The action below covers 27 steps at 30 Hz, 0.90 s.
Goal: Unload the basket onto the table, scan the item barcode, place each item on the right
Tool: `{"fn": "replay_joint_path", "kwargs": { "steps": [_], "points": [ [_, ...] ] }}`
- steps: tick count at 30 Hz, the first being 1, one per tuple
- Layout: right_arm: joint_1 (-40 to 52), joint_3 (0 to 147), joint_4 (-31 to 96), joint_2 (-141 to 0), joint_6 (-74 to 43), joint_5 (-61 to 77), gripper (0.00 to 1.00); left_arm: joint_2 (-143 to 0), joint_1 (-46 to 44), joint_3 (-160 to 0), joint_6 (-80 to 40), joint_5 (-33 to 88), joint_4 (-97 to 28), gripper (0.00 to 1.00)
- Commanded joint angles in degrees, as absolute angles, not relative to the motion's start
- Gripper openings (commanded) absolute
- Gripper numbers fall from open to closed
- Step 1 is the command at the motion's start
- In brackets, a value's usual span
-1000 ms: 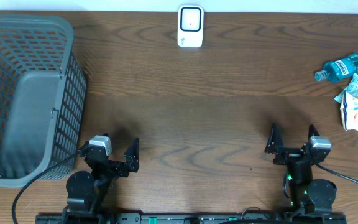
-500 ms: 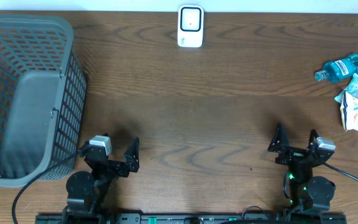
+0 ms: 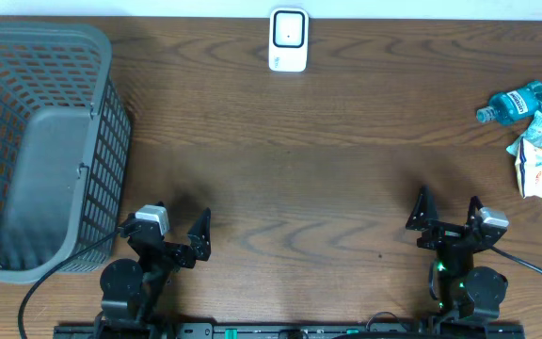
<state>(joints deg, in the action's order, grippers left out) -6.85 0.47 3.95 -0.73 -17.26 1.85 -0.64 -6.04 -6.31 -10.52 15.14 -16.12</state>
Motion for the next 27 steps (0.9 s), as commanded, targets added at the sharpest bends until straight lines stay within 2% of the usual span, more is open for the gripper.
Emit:
{"fn": "replay_joint_path", "kwargs": {
  "steps": [1, 7, 27],
  "points": [
    [-7.2, 0.3, 4.1, -0.3, -13.6, 0.5, 0.99, -0.3, -5.9, -5.4, -10.6, 15.9, -17.3, 0.98],
    [-7.2, 0.3, 4.2, -0.3, -10.5, 0.5, 0.99, -0.3, -5.9, -5.4, -10.6, 15.9, -17.3, 0.98],
    [-7.2, 0.3, 4.1, -0.3, -10.4, 0.6, 0.99, -0.3, -5.9, -5.4, -10.6, 15.9, -17.3, 0.98]
  ]
}}
